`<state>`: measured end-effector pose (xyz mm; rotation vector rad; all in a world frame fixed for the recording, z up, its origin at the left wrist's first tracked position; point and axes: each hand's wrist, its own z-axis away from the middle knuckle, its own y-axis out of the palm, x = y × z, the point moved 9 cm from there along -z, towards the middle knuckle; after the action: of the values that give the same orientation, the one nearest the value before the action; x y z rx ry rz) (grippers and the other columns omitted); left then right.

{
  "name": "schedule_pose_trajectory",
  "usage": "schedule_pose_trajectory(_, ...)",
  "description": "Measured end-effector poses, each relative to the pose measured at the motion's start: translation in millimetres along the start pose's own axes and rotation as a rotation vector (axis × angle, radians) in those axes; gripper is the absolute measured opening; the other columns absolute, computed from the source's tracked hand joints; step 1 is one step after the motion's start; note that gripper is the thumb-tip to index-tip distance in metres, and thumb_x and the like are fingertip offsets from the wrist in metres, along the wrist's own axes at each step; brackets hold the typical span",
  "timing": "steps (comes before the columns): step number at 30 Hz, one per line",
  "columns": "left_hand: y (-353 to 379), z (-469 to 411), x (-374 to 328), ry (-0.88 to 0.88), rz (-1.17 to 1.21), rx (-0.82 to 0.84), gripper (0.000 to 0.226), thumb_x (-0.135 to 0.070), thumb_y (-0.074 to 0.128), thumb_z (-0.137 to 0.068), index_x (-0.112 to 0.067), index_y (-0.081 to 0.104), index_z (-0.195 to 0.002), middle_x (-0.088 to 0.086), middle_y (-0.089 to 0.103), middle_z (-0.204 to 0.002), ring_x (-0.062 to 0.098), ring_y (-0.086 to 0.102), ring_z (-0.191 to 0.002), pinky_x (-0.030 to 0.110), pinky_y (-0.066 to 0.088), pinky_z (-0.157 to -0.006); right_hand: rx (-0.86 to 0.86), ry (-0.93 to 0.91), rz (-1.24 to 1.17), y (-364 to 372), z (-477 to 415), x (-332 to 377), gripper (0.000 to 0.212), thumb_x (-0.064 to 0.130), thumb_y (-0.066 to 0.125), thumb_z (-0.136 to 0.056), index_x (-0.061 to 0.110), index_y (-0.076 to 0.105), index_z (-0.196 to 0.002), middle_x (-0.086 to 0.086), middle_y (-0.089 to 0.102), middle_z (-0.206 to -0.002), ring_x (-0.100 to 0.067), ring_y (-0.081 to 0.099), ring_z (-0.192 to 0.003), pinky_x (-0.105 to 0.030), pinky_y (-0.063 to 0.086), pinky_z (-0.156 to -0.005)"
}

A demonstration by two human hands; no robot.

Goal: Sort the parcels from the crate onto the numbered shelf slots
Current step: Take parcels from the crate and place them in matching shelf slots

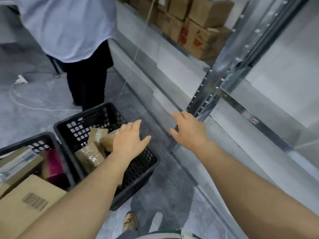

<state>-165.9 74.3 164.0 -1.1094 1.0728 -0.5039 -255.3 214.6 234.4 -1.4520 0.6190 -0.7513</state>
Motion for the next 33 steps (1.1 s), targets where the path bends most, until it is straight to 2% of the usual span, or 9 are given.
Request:
schedule_pose_trajectory(6, -9.3, 10.6, 88.2, -0.18, 0.05, 0.005, 0.069, -0.053, 0.054, -0.088, -0.02, 0.032, -0.145, 0.005, 0.044, -0.144, 0.027, 0.037, -0.133, 0.042, 0.033, -0.106, 0.06, -0.153, 0.002, 26.2, -33.9, 74.1, 0.05, 0.033, 0.049, -0.097, 0.021, 0.035, -0.143, -0.002, 0.047, -0.131, -0.022, 0.047, -0.119, -0.032, 0.038, -0.074)
schedule_pose_trajectory(13, -12.7, 16.5, 156.2, -0.327, 0.05, 0.03, 0.069, -0.053, 0.052, -0.089, -0.022, 0.03, -0.146, 0.007, 0.048, -0.139, 0.03, 0.04, -0.128, 0.044, 0.036, -0.1, 0.15, -0.225, 0.022, 66.8, -53.8, 118.7, 0.048, 0.031, 0.05, -0.095, 0.02, 0.038, -0.14, -0.003, 0.048, -0.126, -0.022, 0.047, -0.119, -0.036, 0.047, -0.081)
schedule_pose_trajectory(17, -12.3, 15.6, 187.7, -0.389, 0.037, 0.035, 0.063, -0.054, 0.051, -0.089, -0.019, 0.038, -0.14, 0.007, 0.05, -0.136, 0.029, 0.042, -0.125, 0.043, 0.037, -0.1, 0.204, -0.249, 0.015, 89.3, -72.5, 137.3, 0.049, 0.03, 0.05, -0.095, 0.02, 0.038, -0.14, -0.003, 0.047, -0.129, -0.023, 0.045, -0.122, -0.039, 0.048, -0.085)
schedule_pose_trajectory(24, 15.0, -2.9, 229.9, -0.443, -0.017, 0.099, 0.069, -0.054, 0.049, -0.09, -0.016, 0.029, -0.145, 0.01, 0.047, -0.138, 0.03, 0.04, -0.128, 0.044, 0.036, -0.101, 0.268, -0.243, -0.009, 142.6, -118.2, 150.3, 0.049, 0.03, 0.051, -0.094, 0.019, 0.037, -0.14, -0.005, 0.046, -0.131, -0.024, 0.044, -0.122, -0.04, 0.046, -0.089)
schedule_pose_trajectory(28, 44.4, -21.5, 236.2, -0.441, -0.024, 0.117, 0.062, -0.053, 0.045, -0.092, -0.015, 0.036, -0.14, 0.01, 0.047, -0.137, 0.029, 0.041, -0.126, 0.043, 0.038, -0.099, 0.297, -0.234, -0.035, 182.7, -142.7, 148.4, 0.047, 0.027, 0.052, -0.094, 0.015, 0.039, -0.138, -0.008, 0.047, -0.129, -0.025, 0.045, -0.12, -0.039, 0.045, -0.086)
schedule_pose_trajectory(33, 95.4, -48.6, 238.7, -0.479, 0.032, 0.161, 0.061, -0.052, 0.04, -0.095, -0.015, 0.033, -0.143, 0.011, 0.045, -0.14, 0.029, 0.037, -0.131, 0.044, 0.041, -0.098, 0.368, -0.214, -0.065, 236.2, -173.7, 134.4, 0.052, 0.025, 0.051, -0.093, 0.013, 0.036, -0.142, -0.009, 0.048, -0.131, -0.026, 0.045, -0.121, -0.041, 0.045, -0.088)
